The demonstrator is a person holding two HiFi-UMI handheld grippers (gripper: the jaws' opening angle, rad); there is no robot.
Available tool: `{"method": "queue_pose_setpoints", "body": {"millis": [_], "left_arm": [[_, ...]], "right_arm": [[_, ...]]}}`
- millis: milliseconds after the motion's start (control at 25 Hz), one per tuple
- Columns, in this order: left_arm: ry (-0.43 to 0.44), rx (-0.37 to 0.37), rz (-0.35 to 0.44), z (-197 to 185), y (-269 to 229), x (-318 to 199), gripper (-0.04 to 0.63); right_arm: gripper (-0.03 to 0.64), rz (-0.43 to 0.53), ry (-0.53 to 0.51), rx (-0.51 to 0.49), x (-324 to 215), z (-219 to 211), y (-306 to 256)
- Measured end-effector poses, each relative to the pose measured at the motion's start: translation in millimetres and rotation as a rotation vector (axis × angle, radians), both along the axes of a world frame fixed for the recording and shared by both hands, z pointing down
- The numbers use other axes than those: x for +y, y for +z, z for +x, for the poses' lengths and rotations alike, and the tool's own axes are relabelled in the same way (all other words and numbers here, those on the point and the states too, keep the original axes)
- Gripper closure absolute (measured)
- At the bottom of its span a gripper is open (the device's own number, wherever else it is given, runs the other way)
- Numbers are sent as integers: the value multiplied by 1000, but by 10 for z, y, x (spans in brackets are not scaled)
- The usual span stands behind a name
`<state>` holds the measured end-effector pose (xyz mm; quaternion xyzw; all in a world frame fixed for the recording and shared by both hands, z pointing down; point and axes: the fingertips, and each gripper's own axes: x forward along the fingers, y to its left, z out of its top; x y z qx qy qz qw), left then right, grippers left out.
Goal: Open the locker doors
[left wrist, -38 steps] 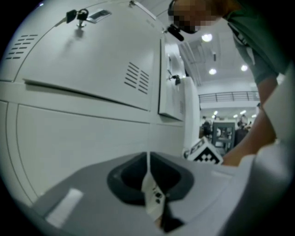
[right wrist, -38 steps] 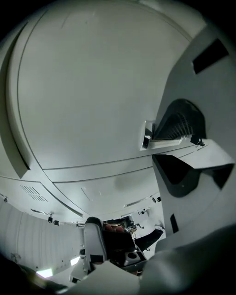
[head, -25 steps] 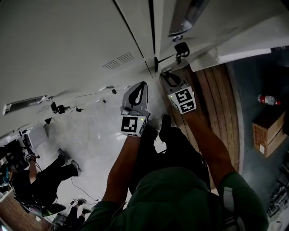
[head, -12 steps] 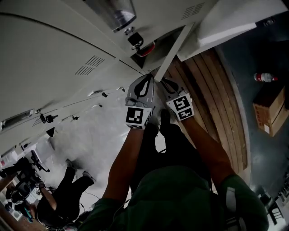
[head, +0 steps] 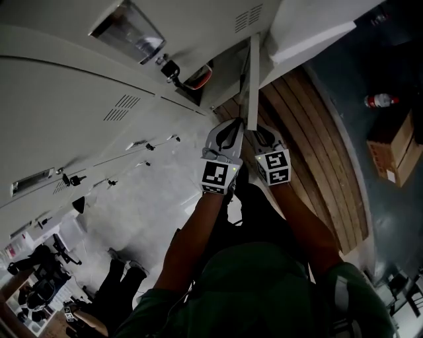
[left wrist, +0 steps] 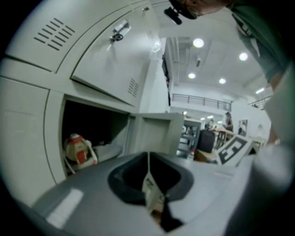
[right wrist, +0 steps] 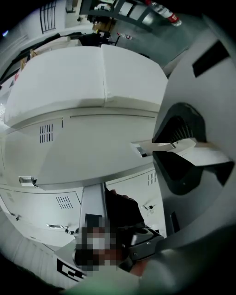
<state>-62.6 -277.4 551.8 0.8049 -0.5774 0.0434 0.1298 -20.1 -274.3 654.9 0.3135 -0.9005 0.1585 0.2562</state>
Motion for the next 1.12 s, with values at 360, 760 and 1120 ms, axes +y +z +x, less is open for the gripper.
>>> {"method": "queue_pose_setpoints", "body": {"millis": [360,760,1120], "left_arm": [[134,44,-47,584,-132,-166,586],[165,-11,-16,458,-934,-100,586],[-51,-75,93,-549,-2099,291,591]], "right_arm": [[565,10,183,-29,-251,585,-485],[565,114,276,-55,-482,996,-1537],[565,365,167,-211,-701,537,-2999]]}}
